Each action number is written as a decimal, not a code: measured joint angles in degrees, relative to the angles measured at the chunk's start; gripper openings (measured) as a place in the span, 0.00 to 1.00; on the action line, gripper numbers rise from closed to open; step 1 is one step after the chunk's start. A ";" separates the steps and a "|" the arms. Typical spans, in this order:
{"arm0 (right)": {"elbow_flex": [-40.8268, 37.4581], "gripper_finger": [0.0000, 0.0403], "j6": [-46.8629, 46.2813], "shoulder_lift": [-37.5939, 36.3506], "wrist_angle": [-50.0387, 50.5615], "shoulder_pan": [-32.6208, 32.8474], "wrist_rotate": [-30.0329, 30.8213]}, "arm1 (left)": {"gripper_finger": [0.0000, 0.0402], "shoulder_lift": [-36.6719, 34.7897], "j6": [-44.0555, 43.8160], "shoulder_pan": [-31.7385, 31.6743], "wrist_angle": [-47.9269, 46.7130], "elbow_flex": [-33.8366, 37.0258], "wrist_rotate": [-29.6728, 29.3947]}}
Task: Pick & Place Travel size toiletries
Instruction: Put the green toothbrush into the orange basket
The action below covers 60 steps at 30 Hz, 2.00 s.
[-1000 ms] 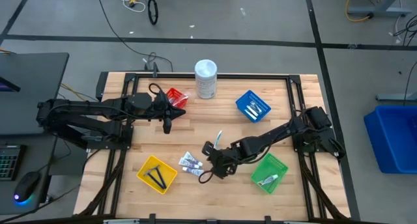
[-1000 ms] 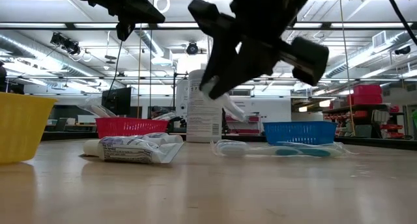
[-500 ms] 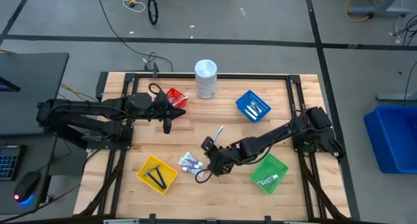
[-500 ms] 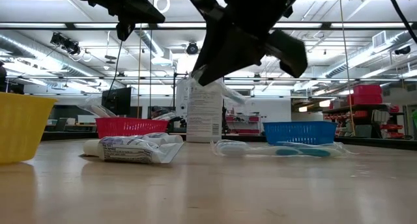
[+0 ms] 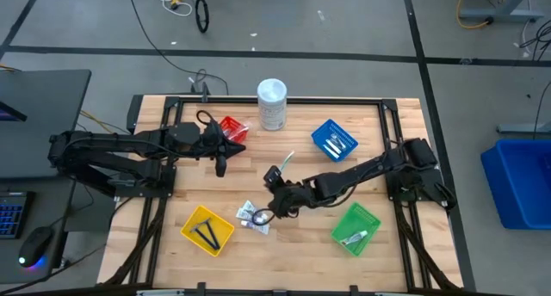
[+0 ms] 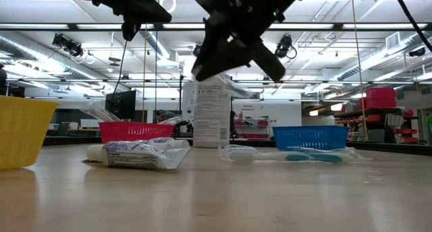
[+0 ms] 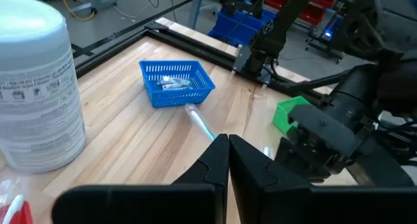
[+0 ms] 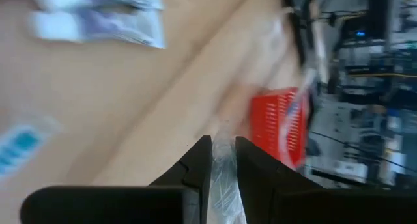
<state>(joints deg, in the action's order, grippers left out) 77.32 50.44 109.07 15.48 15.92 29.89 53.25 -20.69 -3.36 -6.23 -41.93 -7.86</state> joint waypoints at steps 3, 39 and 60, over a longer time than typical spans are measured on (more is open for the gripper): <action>0.00 0.16 1.79 -1.30 -2.69 -0.57 0.25 | 0.04 -0.02 -0.01 0.00 0.31 0.00 0.01; 0.09 0.16 -22.61 -18.65 -35.39 -5.50 7.11 | 0.04 -0.02 1.33 0.00 3.89 0.00 -0.01; 0.07 0.16 -35.73 -18.66 -42.94 -5.50 6.92 | 0.04 -0.02 7.20 0.00 11.73 0.02 10.03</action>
<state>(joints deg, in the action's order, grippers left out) 77.38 14.71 90.41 -27.46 10.41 36.82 53.23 -13.48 -3.36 5.50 -41.91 2.17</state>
